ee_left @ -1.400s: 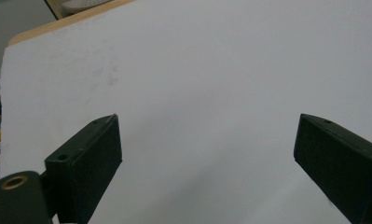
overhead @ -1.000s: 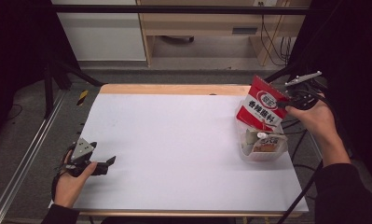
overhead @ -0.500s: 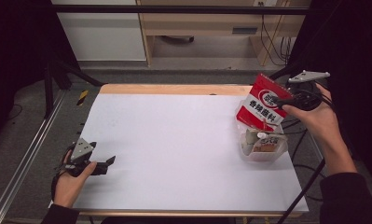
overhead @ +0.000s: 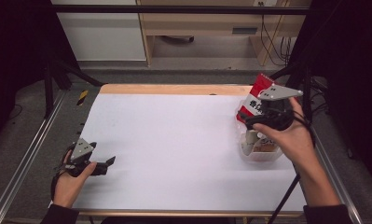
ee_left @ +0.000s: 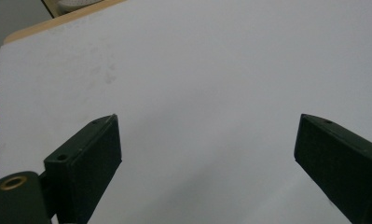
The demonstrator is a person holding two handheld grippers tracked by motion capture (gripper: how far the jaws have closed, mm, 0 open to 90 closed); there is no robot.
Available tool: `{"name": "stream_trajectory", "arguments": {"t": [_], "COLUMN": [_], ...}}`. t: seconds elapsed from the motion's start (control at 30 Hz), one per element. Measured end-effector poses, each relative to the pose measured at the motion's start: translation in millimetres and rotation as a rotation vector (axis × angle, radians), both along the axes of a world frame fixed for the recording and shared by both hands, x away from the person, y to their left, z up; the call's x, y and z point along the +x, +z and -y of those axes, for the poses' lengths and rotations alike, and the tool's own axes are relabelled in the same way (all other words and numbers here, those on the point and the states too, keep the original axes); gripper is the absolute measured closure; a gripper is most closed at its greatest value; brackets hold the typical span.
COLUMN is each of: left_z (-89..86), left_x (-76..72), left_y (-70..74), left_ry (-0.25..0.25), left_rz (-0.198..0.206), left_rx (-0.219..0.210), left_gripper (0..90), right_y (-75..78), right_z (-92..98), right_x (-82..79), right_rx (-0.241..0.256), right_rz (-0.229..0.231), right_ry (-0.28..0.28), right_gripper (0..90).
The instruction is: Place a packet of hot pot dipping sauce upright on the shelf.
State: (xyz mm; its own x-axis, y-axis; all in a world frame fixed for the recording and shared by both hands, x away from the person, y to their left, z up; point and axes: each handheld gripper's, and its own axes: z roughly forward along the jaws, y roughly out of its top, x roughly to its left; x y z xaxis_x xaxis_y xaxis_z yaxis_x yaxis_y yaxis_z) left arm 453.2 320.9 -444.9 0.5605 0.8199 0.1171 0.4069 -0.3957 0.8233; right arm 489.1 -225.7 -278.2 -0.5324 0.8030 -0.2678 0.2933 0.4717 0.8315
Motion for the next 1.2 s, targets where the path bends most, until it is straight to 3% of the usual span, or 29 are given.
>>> {"name": "stream_trajectory", "arguments": {"t": [0.2,0.43,0.77,1.2], "left_z": [0.6,1.3,2.2,2.4], "left_x": [0.0,-0.2,-0.1,0.0], "left_y": [-0.5,-0.8,-1.3,-1.7], "left_ry": [-0.010,-0.014,-0.018,-0.022], "left_rz": [-0.006,-0.006,-0.009,-0.014], "left_rx": [0.007,0.009,0.012,0.015], "left_gripper": [6.6,6.6,6.5,6.4], "right_y": [-25.7,-61.4,-94.5,-124.3], "right_z": [-37.0,-71.5,-94.7,-104.0], "right_x": [-21.2,-35.9,-38.8,-36.3], "right_rx": [0.056,0.078,0.097,0.101], "right_rz": [-0.016,-0.055,-0.104,-0.155], "right_ry": [0.057,0.120,0.134,0.123], "right_gripper": [6.7,6.3,6.1,5.8]}}
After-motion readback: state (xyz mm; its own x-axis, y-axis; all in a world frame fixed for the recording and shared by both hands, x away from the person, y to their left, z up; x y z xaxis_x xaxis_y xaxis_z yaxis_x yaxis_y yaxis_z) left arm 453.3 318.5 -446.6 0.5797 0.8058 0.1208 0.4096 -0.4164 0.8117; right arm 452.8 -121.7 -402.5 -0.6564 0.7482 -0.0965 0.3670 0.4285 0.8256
